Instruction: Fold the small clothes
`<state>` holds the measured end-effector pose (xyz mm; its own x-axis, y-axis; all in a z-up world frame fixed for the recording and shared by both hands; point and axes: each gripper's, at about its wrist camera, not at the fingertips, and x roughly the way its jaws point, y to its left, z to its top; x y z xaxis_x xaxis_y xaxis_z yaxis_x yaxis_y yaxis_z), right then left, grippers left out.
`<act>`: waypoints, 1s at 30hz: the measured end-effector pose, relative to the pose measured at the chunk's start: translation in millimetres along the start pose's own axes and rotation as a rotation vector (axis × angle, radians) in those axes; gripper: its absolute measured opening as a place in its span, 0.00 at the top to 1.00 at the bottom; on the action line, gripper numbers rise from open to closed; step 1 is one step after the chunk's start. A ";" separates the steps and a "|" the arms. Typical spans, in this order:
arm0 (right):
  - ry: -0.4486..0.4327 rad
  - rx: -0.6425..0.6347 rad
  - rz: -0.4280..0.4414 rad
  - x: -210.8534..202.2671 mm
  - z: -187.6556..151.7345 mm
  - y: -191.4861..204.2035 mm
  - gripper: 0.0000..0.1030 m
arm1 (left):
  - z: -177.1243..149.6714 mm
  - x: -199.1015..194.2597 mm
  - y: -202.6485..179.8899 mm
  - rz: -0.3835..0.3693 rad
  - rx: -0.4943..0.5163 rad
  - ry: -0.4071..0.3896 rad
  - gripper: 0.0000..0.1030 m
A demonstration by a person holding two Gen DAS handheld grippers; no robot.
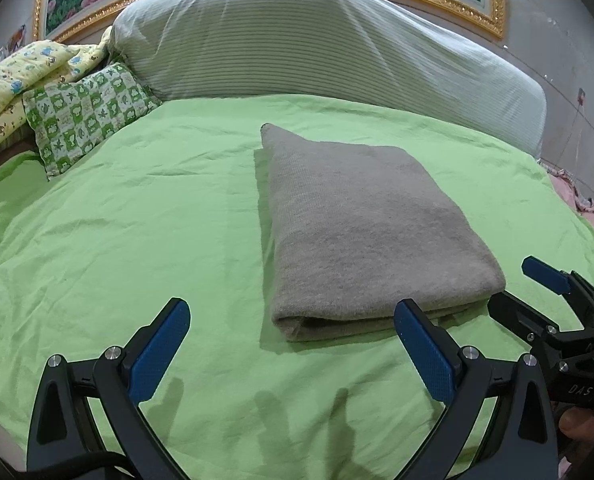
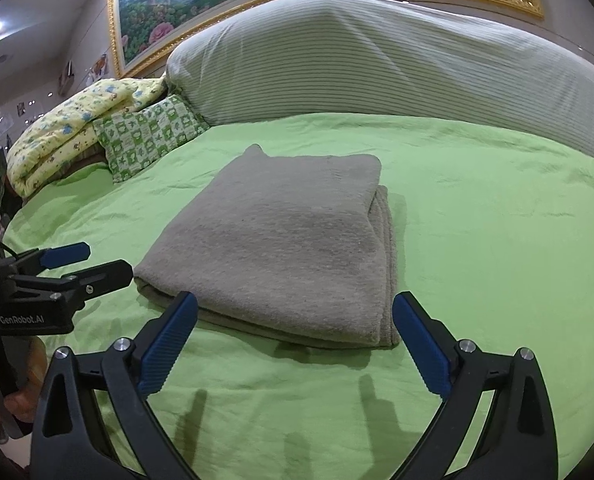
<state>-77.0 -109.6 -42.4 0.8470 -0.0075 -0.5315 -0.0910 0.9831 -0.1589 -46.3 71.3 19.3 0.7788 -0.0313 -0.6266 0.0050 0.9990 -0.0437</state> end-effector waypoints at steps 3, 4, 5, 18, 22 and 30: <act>0.002 -0.009 -0.001 0.7 -0.3 2.2 0.05 | -1.9 -2.3 1.6 0.002 -0.006 -0.004 0.01; 0.002 -0.012 -0.001 0.6 -0.7 3.1 0.05 | -2.5 -3.3 1.8 0.005 -0.007 -0.007 0.01; 0.000 -0.015 0.000 0.7 -0.8 3.5 0.05 | -3.0 -4.1 1.4 0.007 -0.008 -0.010 0.01; -0.002 -0.023 0.006 2.5 -2.6 4.4 0.04 | -7.2 -8.5 -2.4 0.019 -0.013 -0.010 0.01; -0.007 -0.026 0.006 1.6 -4.5 6.6 0.04 | -8.4 -8.9 -2.9 0.009 -0.019 -0.003 0.01; -0.009 -0.026 0.009 0.4 -8.0 8.5 0.03 | -9.7 -8.6 -4.5 0.016 -0.011 0.002 0.01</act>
<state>-81.6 -102.7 -50.7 0.8506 0.0031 -0.5258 -0.1124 0.9779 -0.1761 -59.1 66.8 17.3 0.7773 -0.0151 -0.6289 -0.0148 0.9990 -0.0423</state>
